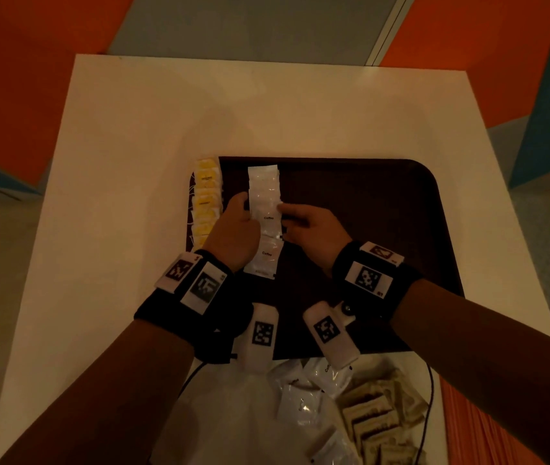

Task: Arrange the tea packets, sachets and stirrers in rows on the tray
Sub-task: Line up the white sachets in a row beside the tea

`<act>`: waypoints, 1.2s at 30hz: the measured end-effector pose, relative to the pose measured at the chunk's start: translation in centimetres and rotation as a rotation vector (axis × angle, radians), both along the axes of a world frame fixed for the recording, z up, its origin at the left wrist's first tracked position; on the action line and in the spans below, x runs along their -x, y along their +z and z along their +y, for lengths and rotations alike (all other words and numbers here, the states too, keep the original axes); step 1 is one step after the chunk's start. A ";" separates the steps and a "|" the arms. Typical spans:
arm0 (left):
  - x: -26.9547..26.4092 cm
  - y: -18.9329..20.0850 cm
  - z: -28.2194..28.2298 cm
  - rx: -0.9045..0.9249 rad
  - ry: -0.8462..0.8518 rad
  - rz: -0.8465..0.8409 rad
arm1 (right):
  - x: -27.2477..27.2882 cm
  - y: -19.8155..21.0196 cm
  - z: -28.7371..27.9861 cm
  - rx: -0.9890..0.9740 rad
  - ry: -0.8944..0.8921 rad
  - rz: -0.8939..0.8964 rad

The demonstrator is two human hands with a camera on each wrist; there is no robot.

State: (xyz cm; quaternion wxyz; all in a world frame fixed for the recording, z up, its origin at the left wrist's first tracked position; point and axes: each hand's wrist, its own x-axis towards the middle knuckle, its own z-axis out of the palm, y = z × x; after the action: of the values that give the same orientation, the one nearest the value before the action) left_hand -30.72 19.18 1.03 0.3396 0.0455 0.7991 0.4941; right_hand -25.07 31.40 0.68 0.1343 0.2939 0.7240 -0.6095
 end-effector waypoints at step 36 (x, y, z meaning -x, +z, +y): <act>-3.7 1.1 -1.4 0.039 0.005 -0.033 | -3.8 -0.4 -1.4 -0.009 0.022 0.034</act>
State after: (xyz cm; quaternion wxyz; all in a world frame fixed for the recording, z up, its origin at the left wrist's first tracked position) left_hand -27.00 17.73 2.13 0.3524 0.0290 0.8029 0.4800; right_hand -21.24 29.99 0.30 0.1274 0.2762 0.7321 -0.6095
